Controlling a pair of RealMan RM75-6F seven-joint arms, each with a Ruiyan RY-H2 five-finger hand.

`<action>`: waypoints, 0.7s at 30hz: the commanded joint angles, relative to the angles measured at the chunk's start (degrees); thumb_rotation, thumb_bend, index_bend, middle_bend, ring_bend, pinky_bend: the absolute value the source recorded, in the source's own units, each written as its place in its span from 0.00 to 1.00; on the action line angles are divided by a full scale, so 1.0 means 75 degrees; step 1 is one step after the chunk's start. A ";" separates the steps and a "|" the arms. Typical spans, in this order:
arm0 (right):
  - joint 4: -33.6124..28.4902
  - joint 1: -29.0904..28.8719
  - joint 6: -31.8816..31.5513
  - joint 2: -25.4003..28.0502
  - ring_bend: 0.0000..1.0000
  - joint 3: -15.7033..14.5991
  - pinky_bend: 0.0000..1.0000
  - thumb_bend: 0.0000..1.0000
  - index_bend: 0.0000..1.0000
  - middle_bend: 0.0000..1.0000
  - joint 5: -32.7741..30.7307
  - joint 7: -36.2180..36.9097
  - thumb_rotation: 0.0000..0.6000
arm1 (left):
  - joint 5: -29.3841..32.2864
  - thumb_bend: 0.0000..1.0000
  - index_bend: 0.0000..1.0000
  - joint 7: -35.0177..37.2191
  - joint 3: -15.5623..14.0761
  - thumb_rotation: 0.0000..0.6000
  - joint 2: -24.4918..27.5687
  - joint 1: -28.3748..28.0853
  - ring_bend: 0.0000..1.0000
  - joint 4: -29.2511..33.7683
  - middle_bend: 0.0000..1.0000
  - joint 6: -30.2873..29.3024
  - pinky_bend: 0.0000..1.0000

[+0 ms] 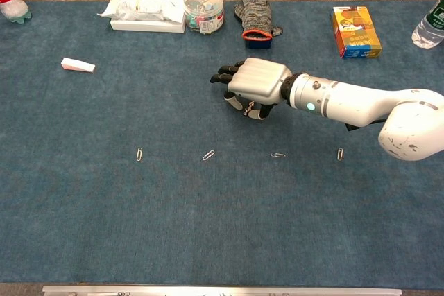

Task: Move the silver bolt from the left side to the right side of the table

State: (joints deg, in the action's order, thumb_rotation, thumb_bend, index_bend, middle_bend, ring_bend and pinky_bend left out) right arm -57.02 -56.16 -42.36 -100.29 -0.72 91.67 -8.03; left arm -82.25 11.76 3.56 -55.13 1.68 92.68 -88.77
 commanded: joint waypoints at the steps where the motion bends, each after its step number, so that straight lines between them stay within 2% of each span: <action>1: -0.0016 -0.0015 0.0014 -0.0001 0.00 0.0005 0.20 0.28 0.52 0.08 -0.0008 -0.0027 1.00 | -0.0009 0.28 0.58 0.0015 -0.0002 1.00 0.0006 0.0003 0.00 0.0002 0.00 -0.0006 0.02; 21: -0.0049 -0.0049 0.0215 -0.0037 0.00 0.0050 0.20 0.31 0.54 0.08 -0.0214 -0.0358 1.00 | -0.0043 0.28 0.58 0.0146 -0.0014 1.00 0.0041 0.0008 0.00 -0.0013 0.00 -0.0002 0.02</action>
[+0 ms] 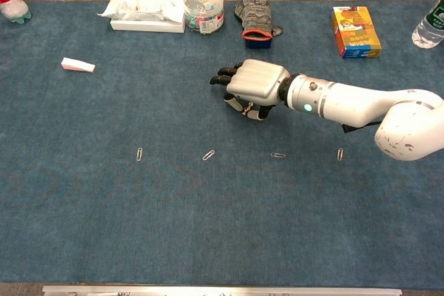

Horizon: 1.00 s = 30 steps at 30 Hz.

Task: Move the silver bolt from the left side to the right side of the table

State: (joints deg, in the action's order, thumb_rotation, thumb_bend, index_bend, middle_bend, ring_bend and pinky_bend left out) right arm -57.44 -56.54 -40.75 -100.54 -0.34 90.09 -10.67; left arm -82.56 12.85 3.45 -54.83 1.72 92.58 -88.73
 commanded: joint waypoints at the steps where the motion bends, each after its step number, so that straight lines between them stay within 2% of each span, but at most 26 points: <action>1: 0.0014 0.0000 0.0005 -0.0012 0.00 0.0000 0.20 0.31 0.55 0.08 -0.0010 -0.0008 1.00 | -0.0002 0.28 0.58 0.0003 0.0005 1.00 -0.0002 0.0001 0.00 0.0000 0.00 -0.0011 0.02; 17: -0.0093 0.0079 -0.0210 0.0103 0.00 -0.0008 0.20 0.32 0.60 0.08 0.0009 0.0092 1.00 | 0.0008 0.28 0.58 -0.0032 0.0004 1.00 -0.0003 0.0006 0.00 0.0009 0.00 -0.0016 0.02; 30: -0.1158 0.0503 -0.0830 0.0919 0.00 0.0001 0.20 0.32 0.60 0.08 -0.0071 -0.0084 1.00 | -0.0062 0.28 0.58 -0.0247 -0.0031 1.00 -0.0042 0.0003 0.00 0.0064 0.00 -0.0044 0.02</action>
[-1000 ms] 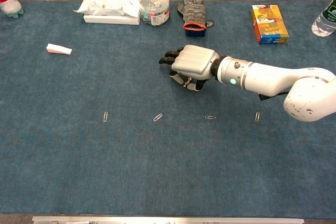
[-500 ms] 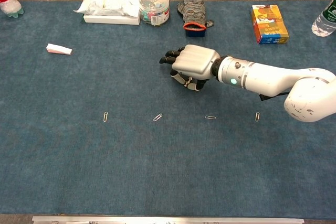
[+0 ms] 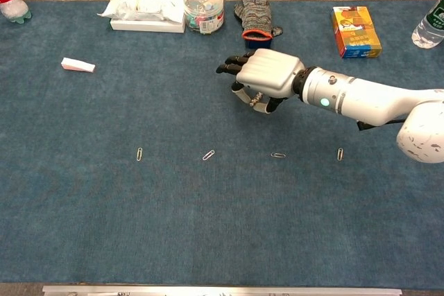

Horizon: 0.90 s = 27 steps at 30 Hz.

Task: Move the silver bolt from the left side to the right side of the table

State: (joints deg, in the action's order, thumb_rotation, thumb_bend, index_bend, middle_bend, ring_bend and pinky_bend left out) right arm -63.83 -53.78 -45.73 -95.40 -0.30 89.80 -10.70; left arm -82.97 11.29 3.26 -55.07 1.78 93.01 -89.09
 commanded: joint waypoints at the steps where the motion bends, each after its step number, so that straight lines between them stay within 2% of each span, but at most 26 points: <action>1: -0.0419 0.0175 -0.0217 0.0308 0.00 -0.0008 0.20 0.32 0.60 0.08 -0.0039 -0.0106 1.00 | -0.0019 0.28 0.58 -0.0067 -0.0009 1.00 -0.0014 -0.0004 0.00 0.0024 0.00 -0.0002 0.02; 7: -0.1123 0.0419 -0.0516 0.0733 0.00 -0.0034 0.20 0.32 0.60 0.08 -0.0059 -0.0280 1.00 | -0.0057 0.28 0.58 -0.0201 -0.0039 1.00 -0.0040 -0.0008 0.00 0.0042 0.00 -0.0001 0.02; 17: -0.1818 0.0744 -0.0942 0.1083 0.00 -0.0108 0.20 0.32 0.60 0.08 0.0056 -0.0311 1.00 | 0.0027 0.28 0.58 -0.0303 -0.0026 1.00 -0.0049 -0.0033 0.00 0.0061 0.00 0.0067 0.02; 27: -0.2635 0.1058 -0.1344 0.1433 0.00 -0.0438 0.20 0.32 0.61 0.08 0.0528 -0.0143 1.00 | 0.0156 0.28 0.58 -0.0219 0.0022 1.00 -0.0041 -0.0058 0.00 0.0025 0.00 0.0146 0.02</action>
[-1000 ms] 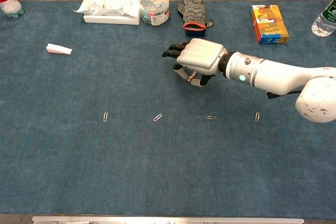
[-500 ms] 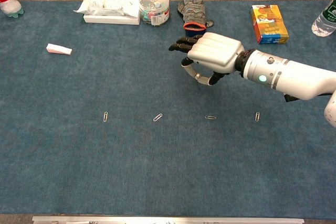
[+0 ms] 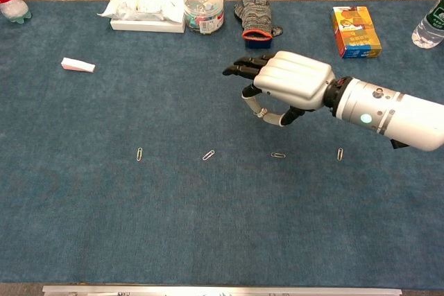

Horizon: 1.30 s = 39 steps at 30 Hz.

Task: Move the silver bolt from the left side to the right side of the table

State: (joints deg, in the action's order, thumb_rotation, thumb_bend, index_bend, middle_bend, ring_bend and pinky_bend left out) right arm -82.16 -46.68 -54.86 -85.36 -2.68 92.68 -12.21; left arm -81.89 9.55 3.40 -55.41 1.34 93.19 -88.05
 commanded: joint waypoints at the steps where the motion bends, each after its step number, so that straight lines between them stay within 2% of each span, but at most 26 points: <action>1: -0.0247 0.0147 -0.0171 0.0115 0.00 -0.0157 0.20 0.32 0.61 0.08 0.0192 0.0080 1.00 | 0.0013 0.28 0.58 0.0020 0.0005 1.00 0.0006 -0.0001 0.00 0.0004 0.00 0.0009 0.02; 12: -0.0614 0.0672 -0.0607 0.0300 0.00 -0.0591 0.20 0.32 0.61 0.09 0.0571 0.0173 1.00 | -0.0061 0.28 0.58 0.0110 -0.0007 1.00 0.0020 0.0028 0.00 0.0016 0.00 -0.0065 0.02; 31: -0.0354 0.1139 -0.0684 0.0118 0.00 -0.0761 0.20 0.33 0.61 0.09 0.0710 0.0555 1.00 | -0.0107 0.28 0.58 0.0161 -0.0014 1.00 0.0017 0.0049 0.00 0.0007 0.00 -0.0122 0.02; 39: -0.0848 0.1448 -0.1268 0.0612 0.00 -0.0829 0.20 0.33 0.61 0.09 0.1001 0.0393 1.00 | -0.0116 0.28 0.58 0.0088 -0.0027 1.00 0.0008 0.0035 0.00 0.0007 0.00 -0.0094 0.02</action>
State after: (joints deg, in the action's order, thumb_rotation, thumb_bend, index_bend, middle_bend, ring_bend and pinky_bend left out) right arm -87.73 -36.42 -63.59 -81.56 -8.66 99.69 -8.80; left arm -82.75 10.31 3.22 -55.32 1.63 93.22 -88.79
